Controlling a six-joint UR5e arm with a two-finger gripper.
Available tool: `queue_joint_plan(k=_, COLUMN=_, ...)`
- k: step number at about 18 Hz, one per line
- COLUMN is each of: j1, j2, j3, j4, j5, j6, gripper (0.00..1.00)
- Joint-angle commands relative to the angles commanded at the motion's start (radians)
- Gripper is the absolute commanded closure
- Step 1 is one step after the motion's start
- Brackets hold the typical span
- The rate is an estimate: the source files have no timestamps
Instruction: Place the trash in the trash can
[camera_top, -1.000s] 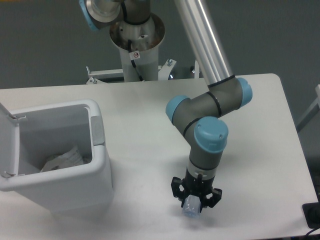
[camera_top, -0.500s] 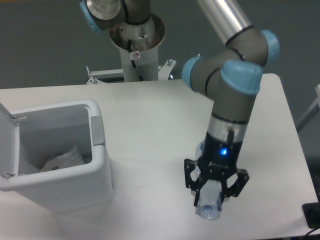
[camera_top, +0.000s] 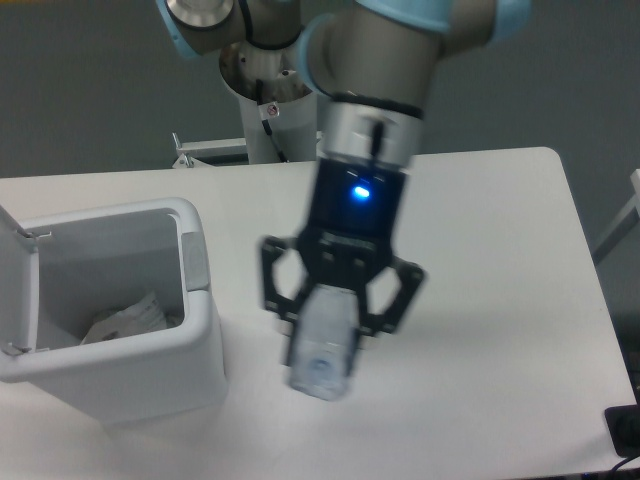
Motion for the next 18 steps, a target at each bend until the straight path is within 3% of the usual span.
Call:
queue_joint_plan(k=5, j1=-0.135, j2=-0.006, j3=-0.005, j4=0.003, j5=0.0, j6=-0.029, gripper=0.44)
queue_joint_plan(k=9, j1=-0.184, j2=-0.006, j3=-0.037, j4=0.003, j5=-0.002, j6=-0.09, gripper=0.42)
queue_joint_plan(k=10, j1=-0.192, j2=-0.011, j3=-0.046, j4=0.003, j5=0.0, j6=-0.118, gripper=0.38)
queue_joint_plan(k=11, j1=-0.194, j2=-0.012, j3=-0.067, j4=0.003, j5=0.0, j6=-0.117, gripper=0.28)
queue_joint_plan(k=12, j1=-0.194, j2=-0.012, j3=-0.083, j4=0.005, j5=0.003, j6=-0.109, gripper=0.04)
queue_joint_plan(k=13, j1=-0.194, j2=-0.012, j3=-0.081, j4=0.005, j5=0.0, j6=-0.111, gripper=0.0)
queue_joint_plan(k=16, j1=-0.19, j2=-0.008, j3=-0.071, j4=0.003, j5=0.005, j6=-0.109, gripper=0.0)
queue_joint_plan(k=18, j1=-0.145, j2=-0.001, j3=-0.066, j4=0.003, j5=0.006, j6=-0.103, gripper=0.0)
